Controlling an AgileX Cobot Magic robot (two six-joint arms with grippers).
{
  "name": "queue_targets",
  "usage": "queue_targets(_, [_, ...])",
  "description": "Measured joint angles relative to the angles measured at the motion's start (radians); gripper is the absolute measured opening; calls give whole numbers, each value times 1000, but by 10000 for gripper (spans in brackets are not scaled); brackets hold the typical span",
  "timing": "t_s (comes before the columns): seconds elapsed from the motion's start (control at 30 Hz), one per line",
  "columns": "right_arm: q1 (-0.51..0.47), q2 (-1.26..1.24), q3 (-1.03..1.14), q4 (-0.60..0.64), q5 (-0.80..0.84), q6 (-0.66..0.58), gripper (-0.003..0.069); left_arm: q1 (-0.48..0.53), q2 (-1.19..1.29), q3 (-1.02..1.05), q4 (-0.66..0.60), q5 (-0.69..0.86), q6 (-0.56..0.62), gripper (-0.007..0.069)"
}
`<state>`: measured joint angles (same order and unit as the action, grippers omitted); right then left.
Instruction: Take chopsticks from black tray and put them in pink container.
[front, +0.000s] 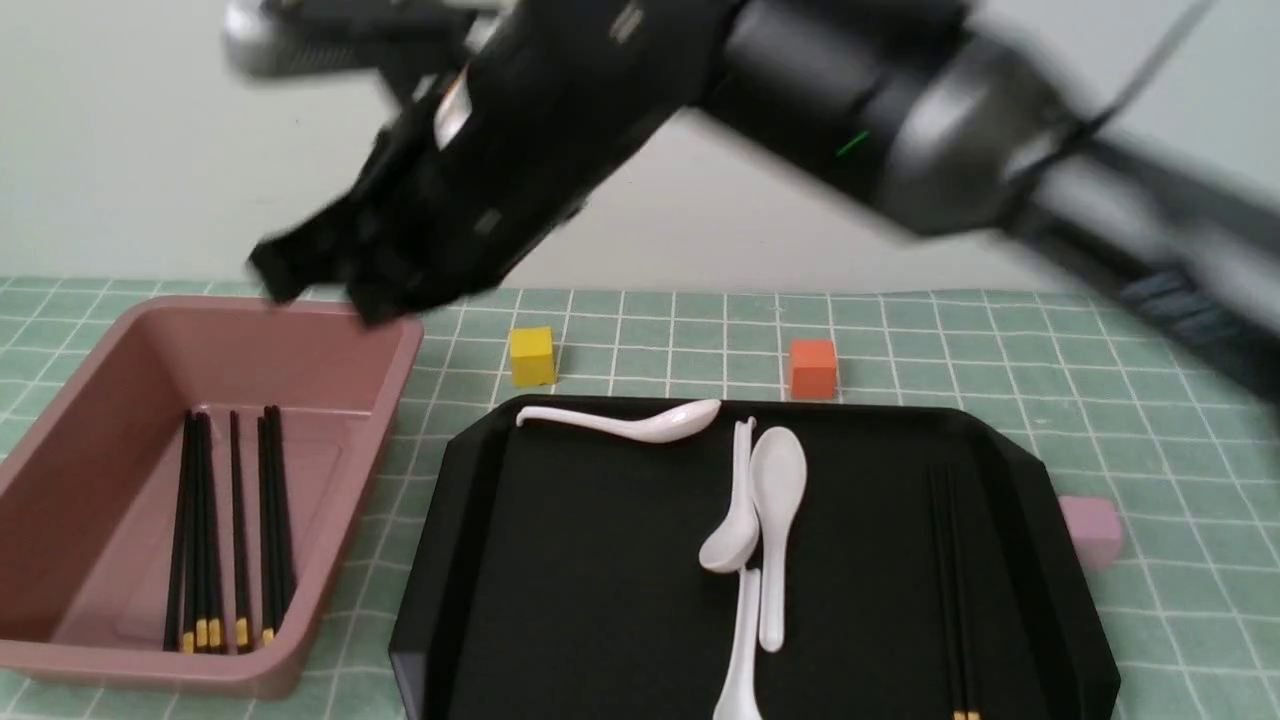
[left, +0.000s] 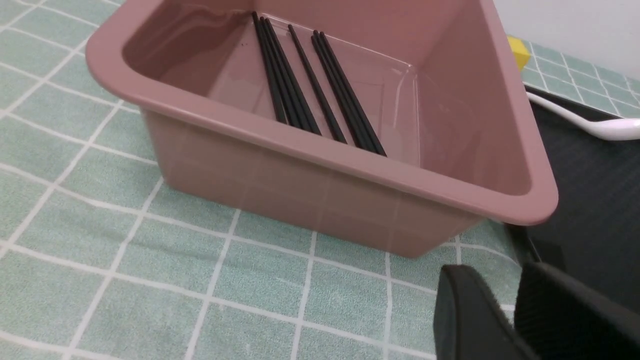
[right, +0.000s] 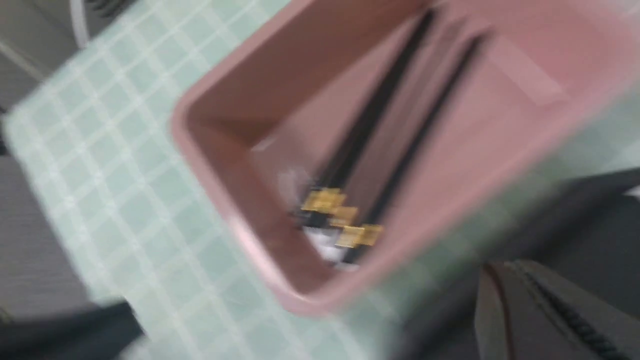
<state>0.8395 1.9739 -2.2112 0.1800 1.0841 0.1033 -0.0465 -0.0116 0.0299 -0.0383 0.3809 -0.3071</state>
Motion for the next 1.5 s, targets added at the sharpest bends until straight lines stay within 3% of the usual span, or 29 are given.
queue_targets(0.23, [-1, -336, 20, -239, 170, -9, -13, 0, 0, 0, 0, 0, 0, 183])
queue_targets(0.37, [-1, -501, 130, -272, 176, -9, -12, 0, 0, 0, 0, 0, 0, 183])
queue_targets(0.5, [-1, -798, 430, -275, 177, -9, -8, 0, 0, 0, 0, 0, 0, 183])
queue_targets(0.6, [-1, -994, 682, -275, 86, -12, -8, 0, 0, 0, 0, 0, 0, 185])
queue_targets(0.83, [-1, -1532, 1400, -323, -455, 6, -5, 0, 0, 0, 0, 0, 0, 190])
queue_targets(0.97, [-1, -1703, 1654, -323, -645, 49, -4, 0, 0, 0, 0, 0, 0, 192])
queue_targets(1.17, [-1, -1783, 1797, -328, -803, 65, -1, 0, 0, 0, 0, 0, 0, 192])
queue_targets(1.5, [-1, -1784, 1860, -331, -820, 64, 1, 0, 0, 0, 0, 0, 0, 197])
